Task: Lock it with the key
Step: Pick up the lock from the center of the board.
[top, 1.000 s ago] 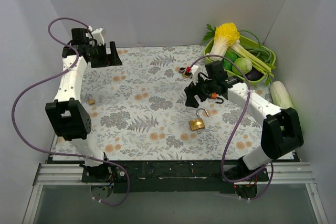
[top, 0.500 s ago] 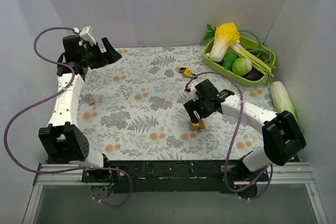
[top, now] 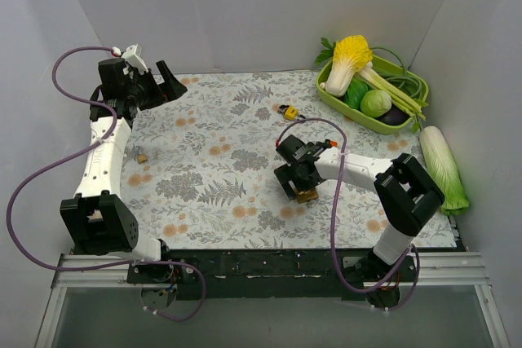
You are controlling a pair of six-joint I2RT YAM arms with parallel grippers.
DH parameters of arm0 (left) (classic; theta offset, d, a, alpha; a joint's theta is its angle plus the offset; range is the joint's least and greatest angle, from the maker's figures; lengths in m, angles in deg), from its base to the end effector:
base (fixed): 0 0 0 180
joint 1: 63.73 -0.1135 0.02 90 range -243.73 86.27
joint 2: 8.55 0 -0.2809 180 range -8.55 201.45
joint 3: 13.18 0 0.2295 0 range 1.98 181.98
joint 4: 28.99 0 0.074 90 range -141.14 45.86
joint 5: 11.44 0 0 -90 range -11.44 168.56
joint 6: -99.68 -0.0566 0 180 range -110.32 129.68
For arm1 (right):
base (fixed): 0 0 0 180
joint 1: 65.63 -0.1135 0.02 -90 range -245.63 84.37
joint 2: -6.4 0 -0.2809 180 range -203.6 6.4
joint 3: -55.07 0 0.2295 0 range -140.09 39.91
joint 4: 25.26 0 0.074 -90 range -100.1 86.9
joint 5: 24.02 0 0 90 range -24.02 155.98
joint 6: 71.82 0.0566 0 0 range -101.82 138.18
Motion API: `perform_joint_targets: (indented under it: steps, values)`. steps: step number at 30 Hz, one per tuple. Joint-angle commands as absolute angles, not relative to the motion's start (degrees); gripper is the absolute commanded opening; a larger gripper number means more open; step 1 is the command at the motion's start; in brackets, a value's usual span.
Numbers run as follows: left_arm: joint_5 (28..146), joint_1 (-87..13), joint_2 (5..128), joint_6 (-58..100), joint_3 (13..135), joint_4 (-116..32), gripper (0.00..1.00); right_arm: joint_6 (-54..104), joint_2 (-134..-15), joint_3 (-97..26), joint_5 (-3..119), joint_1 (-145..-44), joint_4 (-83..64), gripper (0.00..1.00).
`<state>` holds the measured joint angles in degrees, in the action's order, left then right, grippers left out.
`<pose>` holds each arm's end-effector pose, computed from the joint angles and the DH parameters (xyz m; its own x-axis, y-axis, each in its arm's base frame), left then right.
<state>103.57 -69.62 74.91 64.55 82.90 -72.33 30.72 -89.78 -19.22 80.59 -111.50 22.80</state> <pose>0.3204 0.0090 0.3787 -0.5120 -0.7979 -0.3181 -0.2611 0.4973 -0.8274 0.2242 0.2107 0.1862 -0.7762 -0.4984 -0.3861 -0.4772 0.8647 -0.1569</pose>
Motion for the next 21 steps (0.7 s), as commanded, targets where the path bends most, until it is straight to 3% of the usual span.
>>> perform_joint_targets:
  steps: [1,12,21]
  values:
    - [102.9,-69.9,71.3,63.7,82.4,-71.0,0.98,33.1,-90.0,-19.3,80.3,-111.4,23.5,0.95]
    - [101.7,-69.9,71.4,64.5,81.8,-71.0,0.98,32.5,-83.7,-11.3,77.9,-112.2,19.0,0.95]
    - [101.7,-69.9,71.2,65.7,80.3,-70.2,0.98,33.7,-93.2,-18.9,82.5,-112.5,21.4,0.93]
